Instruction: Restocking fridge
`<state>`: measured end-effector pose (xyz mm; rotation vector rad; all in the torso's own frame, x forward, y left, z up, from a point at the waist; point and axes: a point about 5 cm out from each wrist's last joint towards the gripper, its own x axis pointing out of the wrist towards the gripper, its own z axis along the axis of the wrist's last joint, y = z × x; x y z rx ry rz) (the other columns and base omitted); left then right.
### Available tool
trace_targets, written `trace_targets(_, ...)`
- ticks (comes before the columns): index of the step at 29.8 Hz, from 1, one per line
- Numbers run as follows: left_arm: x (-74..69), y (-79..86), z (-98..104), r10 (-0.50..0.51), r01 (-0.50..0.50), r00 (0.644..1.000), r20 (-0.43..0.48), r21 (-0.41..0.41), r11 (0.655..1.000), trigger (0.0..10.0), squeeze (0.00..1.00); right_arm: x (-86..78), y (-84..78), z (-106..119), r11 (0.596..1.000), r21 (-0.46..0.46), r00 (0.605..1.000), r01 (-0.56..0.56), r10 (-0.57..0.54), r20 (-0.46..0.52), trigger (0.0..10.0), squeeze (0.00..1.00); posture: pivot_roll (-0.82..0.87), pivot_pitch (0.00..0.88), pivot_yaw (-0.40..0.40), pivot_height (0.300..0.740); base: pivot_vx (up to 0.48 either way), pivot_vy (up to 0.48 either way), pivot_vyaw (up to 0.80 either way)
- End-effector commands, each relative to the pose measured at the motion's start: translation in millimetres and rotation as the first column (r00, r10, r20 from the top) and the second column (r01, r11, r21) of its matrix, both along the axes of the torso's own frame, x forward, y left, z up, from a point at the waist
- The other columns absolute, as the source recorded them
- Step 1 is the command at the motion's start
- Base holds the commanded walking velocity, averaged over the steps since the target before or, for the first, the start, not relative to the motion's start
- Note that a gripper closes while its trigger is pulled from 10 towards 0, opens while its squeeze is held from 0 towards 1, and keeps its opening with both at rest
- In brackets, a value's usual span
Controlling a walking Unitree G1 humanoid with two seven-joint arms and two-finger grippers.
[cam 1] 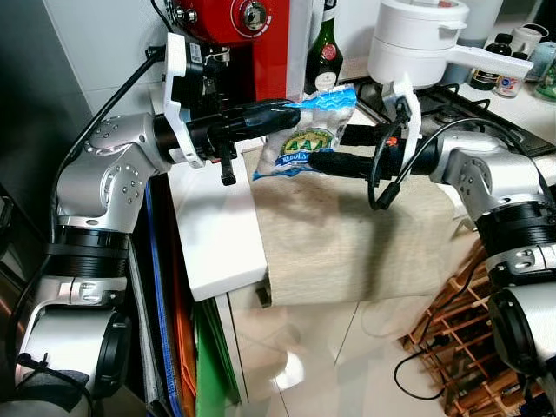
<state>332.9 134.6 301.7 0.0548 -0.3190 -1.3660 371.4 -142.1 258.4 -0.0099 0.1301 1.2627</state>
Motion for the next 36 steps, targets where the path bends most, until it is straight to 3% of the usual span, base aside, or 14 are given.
trace_targets(1,-3.4,-5.0,3,-0.034,0.034,0.999,0.015,-0.004,0.999,0.0,0.0,-1.1,10.9,9,0.999,0.001,0.998,-0.05,0.05,0.033,10.0,0.0,-0.12,0.0,0.003,0.74,0.0,0.0,0.0)
trace_targets(12,1.0,-4.5,-1,-0.023,0.023,1.0,0.001,-0.008,1.0,0.0,0.0,-7.0,22.1,18,0.993,0.031,0.992,-0.115,0.113,0.059,10.0,0.0,-0.12,0.0,0.001,0.74,0.0,0.0,0.0)
trace_targets(15,4.4,-6.1,1,-0.012,0.011,1.0,-0.008,-0.04,0.999,0.0,0.0,-12.2,35.7,20,0.98,0.135,0.99,-0.144,0.142,0.022,10.0,0.0,-0.12,0.0,-0.001,0.74,0.0,0.0,0.0)
trace_targets(19,5.0,-6.8,1,-0.012,0.011,1.0,-0.011,-0.048,0.999,0.0,0.0,-15.8,43.2,18,0.971,0.182,0.988,-0.153,0.156,-0.001,10.0,0.0,-0.12,0.0,0.001,0.74,0.0,0.0,0.0)
trace_targets(20,5.1,-6.9,0,-0.012,0.012,1.0,-0.013,-0.049,0.999,0.0,0.0,-16.8,44.6,16,0.97,0.186,0.987,-0.157,0.161,-0.006,1.7,0.0,-0.12,0.0,0.003,0.74,0.0,0.0,0.0)
trace_targets(23,5.2,-7.0,0,-0.013,0.012,1.0,-0.013,-0.049,0.999,0.0,0.0,-17.7,45.4,14,0.969,0.188,0.986,-0.16,0.164,-0.01,1.7,0.0,-0.12,0.0,0.003,0.74,0.0,0.0,0.0)
trace_targets(24,5.3,-7.0,0,-0.013,0.012,1.0,-0.014,-0.049,0.999,0.0,0.0,-18.1,45.4,13,0.968,0.191,0.986,-0.161,0.167,-0.016,0.0,0.0,-0.13,0.0,0.004,0.74,0.0,0.0,0.0)
trace_targets(36,7.6,-3.7,-2,0.007,-0.008,1.0,-0.02,-0.043,0.999,0.0,0.0,-21.8,37.8,10,0.966,0.23,0.99,-0.116,0.131,-0.052,0.0,0.0,-0.12,0.0,0.004,0.74,0.0,0.0,0.0)
